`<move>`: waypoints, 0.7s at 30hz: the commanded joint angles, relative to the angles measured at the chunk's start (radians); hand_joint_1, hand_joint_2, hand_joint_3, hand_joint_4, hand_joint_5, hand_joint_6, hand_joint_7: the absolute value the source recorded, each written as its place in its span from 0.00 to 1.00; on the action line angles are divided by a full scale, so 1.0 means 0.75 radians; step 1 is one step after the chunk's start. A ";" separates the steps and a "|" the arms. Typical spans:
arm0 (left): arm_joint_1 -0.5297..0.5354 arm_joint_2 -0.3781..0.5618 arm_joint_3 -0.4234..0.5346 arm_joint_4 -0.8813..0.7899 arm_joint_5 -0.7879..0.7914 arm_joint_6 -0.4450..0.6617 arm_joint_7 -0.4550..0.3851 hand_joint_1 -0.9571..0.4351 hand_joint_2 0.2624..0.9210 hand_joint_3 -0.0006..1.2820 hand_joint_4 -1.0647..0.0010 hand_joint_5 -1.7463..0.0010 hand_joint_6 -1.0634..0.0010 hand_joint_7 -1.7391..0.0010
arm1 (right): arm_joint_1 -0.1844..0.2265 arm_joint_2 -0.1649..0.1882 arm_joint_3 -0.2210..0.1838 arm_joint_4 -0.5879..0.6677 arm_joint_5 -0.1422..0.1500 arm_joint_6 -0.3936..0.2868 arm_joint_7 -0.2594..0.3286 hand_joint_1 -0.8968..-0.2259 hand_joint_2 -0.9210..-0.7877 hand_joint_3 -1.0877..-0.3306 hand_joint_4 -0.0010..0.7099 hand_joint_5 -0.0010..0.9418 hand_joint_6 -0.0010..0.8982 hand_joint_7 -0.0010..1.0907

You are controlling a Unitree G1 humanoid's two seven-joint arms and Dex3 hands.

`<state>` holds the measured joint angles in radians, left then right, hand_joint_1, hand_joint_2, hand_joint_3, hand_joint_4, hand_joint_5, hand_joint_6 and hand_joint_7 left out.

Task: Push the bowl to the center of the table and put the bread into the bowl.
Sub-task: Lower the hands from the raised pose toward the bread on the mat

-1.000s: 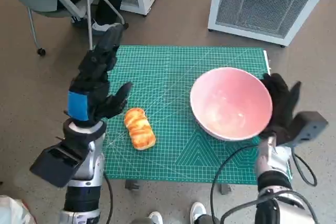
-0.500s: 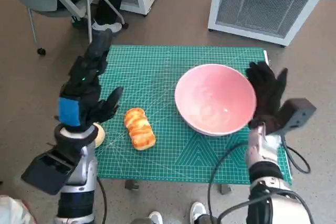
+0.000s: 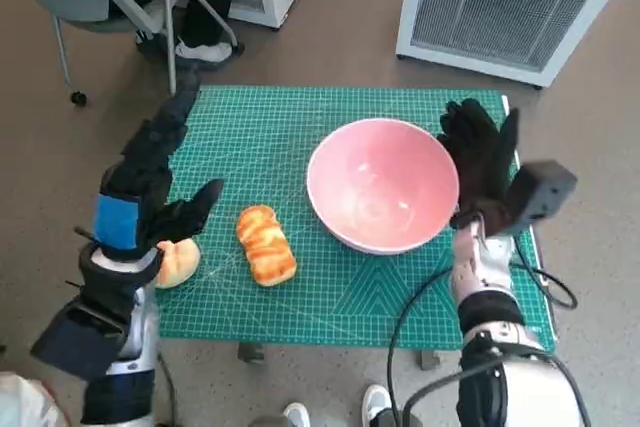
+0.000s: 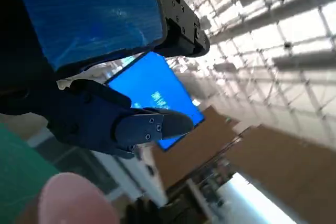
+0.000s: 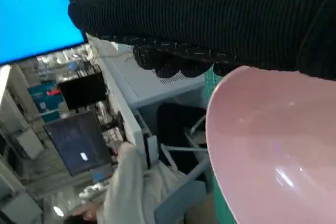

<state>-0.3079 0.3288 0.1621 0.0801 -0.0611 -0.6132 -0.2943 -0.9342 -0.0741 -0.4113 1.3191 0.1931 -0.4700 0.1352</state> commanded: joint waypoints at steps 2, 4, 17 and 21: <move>0.027 0.114 -0.031 0.043 0.057 0.000 -0.084 0.35 1.00 0.31 0.74 0.99 0.59 1.00 | -0.011 0.015 0.011 0.026 -0.026 0.053 -0.028 0.57 0.00 0.28 0.28 0.00 0.16 0.23; 0.034 0.148 -0.043 0.053 0.071 0.004 -0.110 0.35 1.00 0.31 0.73 0.99 0.59 0.99 | -0.017 0.007 0.019 0.025 -0.036 0.055 -0.033 0.57 0.00 0.27 0.28 0.00 0.17 0.22; -0.009 0.434 -0.147 0.154 0.208 0.018 -0.344 0.43 1.00 0.15 0.64 0.99 0.51 0.97 | -0.056 -0.065 0.060 -0.049 -0.076 -0.161 -0.021 0.52 0.00 0.24 0.26 0.00 0.12 0.29; -0.080 0.510 -0.209 0.211 0.257 0.013 -0.430 0.51 0.96 0.06 0.63 0.99 0.48 0.97 | -0.052 -0.078 0.094 -0.103 -0.091 -0.322 -0.006 0.51 0.00 0.23 0.30 0.01 0.03 0.48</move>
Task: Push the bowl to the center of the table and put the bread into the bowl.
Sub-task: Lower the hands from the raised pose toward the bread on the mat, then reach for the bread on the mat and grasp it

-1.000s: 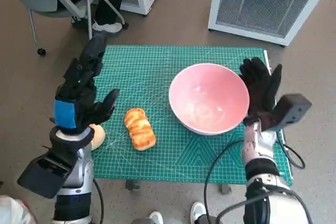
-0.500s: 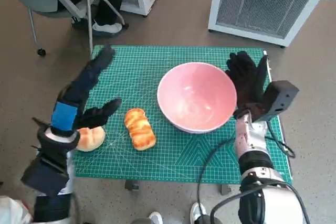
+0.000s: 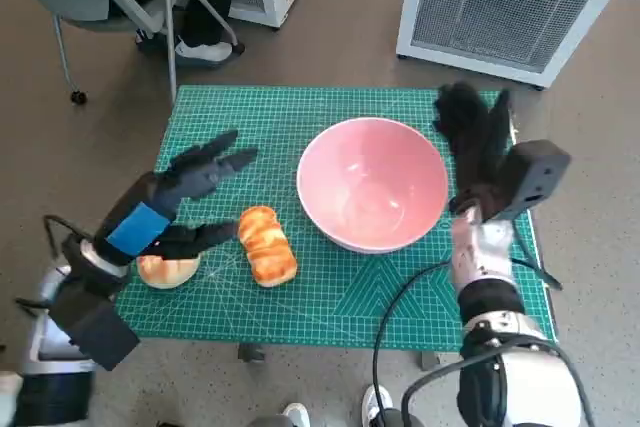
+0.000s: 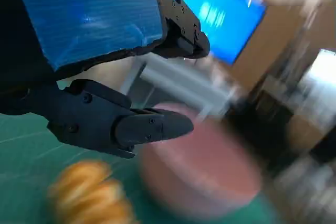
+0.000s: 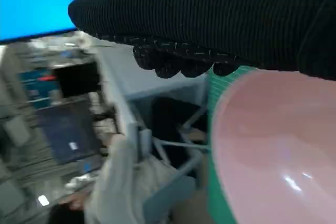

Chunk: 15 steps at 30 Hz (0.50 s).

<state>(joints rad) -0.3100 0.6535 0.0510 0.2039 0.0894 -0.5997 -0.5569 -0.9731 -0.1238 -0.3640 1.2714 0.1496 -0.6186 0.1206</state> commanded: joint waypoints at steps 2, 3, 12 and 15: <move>-0.118 0.106 -0.099 0.075 0.097 -0.012 -0.113 0.54 0.94 0.04 0.63 1.00 0.47 0.97 | 0.003 -0.024 0.043 -0.066 -0.026 -0.194 0.046 0.52 0.00 0.23 0.32 0.02 0.01 0.52; -0.141 0.120 -0.121 0.089 0.123 -0.013 -0.131 0.56 0.92 0.03 0.63 1.00 0.47 0.97 | 0.004 -0.028 0.043 -0.084 -0.012 -0.228 0.075 0.52 0.00 0.23 0.32 0.02 0.01 0.54; -0.293 0.190 -0.271 0.188 0.292 -0.024 -0.227 0.63 0.84 0.00 0.62 1.00 0.46 0.97 | 0.057 -0.028 0.070 -0.301 0.049 -0.450 0.219 0.52 0.00 0.21 0.36 0.03 0.00 0.64; -0.335 0.191 -0.308 0.230 0.327 -0.033 -0.240 0.62 0.84 0.00 0.62 1.00 0.46 0.97 | 0.086 -0.031 0.081 -0.387 0.073 -0.470 0.250 0.52 0.00 0.21 0.37 0.04 0.00 0.65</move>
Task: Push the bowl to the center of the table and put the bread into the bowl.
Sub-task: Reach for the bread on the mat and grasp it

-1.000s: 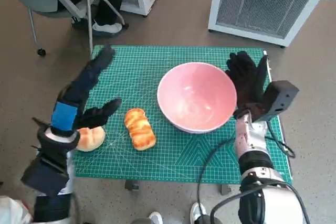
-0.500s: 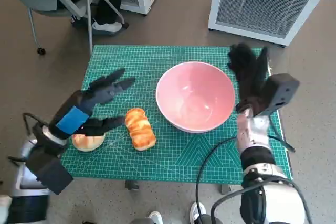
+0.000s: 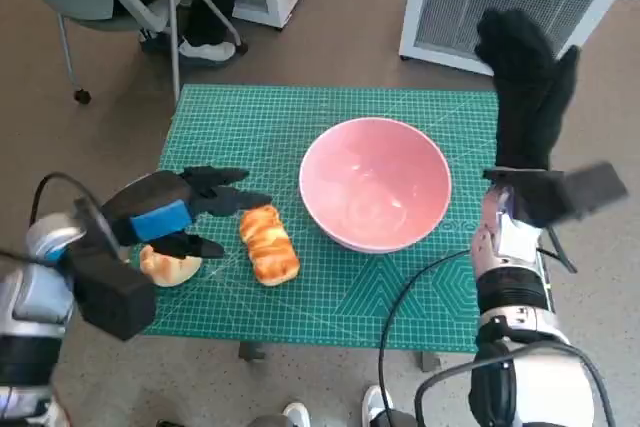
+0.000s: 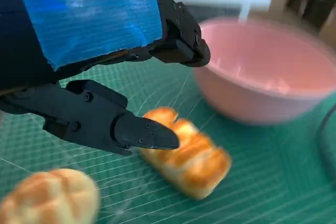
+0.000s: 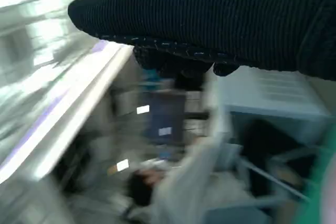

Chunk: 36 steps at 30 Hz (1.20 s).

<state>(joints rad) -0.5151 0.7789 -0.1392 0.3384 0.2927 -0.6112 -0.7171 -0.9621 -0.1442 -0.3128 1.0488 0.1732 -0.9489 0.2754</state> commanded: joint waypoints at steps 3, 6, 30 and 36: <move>-0.093 0.011 -0.082 0.093 0.069 -0.016 -0.032 0.61 0.84 0.00 0.62 1.00 0.45 0.97 | 0.096 -0.015 0.025 -0.152 0.053 -0.038 0.064 0.53 0.00 0.21 0.38 0.05 0.00 0.66; -0.120 -0.008 -0.111 0.136 0.085 -0.019 -0.021 0.61 0.84 0.00 0.62 1.00 0.45 0.98 | 0.128 -0.018 0.041 -0.228 0.057 -0.037 0.069 0.53 0.00 0.21 0.38 0.05 0.00 0.66; -0.308 -0.229 -0.445 0.612 0.479 -0.210 0.300 0.62 0.92 0.01 0.51 0.97 0.44 0.98 | 0.230 -0.020 0.099 -0.399 0.083 -0.023 0.087 0.48 0.00 0.23 0.05 0.50 0.00 0.71; -0.349 -0.271 -0.528 0.766 0.543 -0.277 0.392 0.64 0.99 0.03 0.35 0.95 0.34 0.95 | 0.243 -0.015 0.114 -0.409 0.084 -0.018 0.079 0.48 0.00 0.23 0.00 0.54 0.00 0.70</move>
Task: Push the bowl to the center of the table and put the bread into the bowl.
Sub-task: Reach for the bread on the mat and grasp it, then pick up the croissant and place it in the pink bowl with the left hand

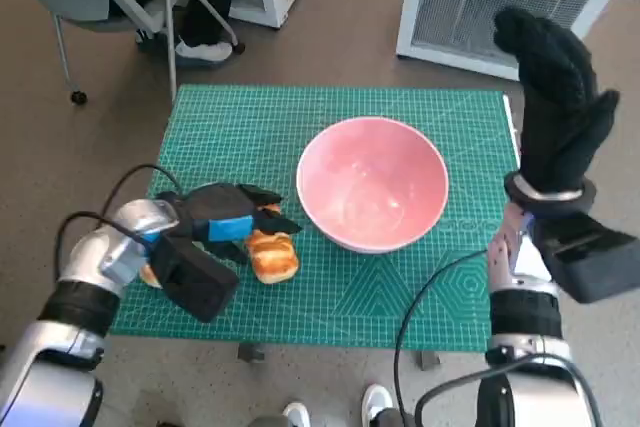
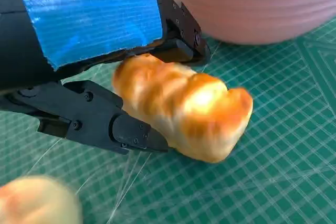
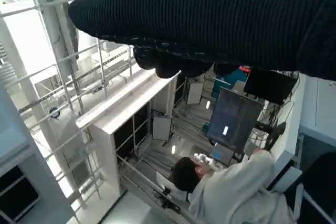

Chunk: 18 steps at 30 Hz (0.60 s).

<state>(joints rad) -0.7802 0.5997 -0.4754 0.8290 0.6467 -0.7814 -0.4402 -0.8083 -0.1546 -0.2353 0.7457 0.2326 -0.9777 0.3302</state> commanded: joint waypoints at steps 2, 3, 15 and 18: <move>-0.009 -0.032 -0.090 0.149 0.068 -0.077 0.033 0.57 0.99 0.09 0.29 0.93 0.40 0.68 | 0.043 0.000 0.014 -0.007 -0.004 0.022 -0.004 0.49 0.00 0.23 0.00 0.55 0.00 0.70; -0.014 -0.027 -0.091 0.161 0.061 -0.093 0.034 0.52 1.00 0.12 0.27 0.92 0.45 0.50 | 0.046 0.000 0.015 -0.009 -0.009 0.022 -0.009 0.49 0.00 0.23 0.00 0.55 0.00 0.70; -0.033 0.077 -0.025 0.159 -0.040 -0.145 0.011 0.69 1.00 0.10 0.51 0.20 0.35 0.42 | 0.078 -0.009 0.023 -0.024 -0.023 0.021 -0.022 0.48 0.00 0.23 0.00 0.54 0.00 0.66; -0.049 0.123 0.023 0.127 -0.115 -0.135 -0.052 0.69 1.00 0.09 0.51 0.17 0.31 0.46 | 0.085 -0.010 0.024 -0.029 -0.021 0.023 -0.023 0.47 0.00 0.23 0.00 0.54 0.00 0.65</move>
<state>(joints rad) -0.8217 0.6325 -0.4901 0.9398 0.6046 -0.8898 -0.4313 -0.7705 -0.1550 -0.2212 0.7262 0.2255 -0.9744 0.3210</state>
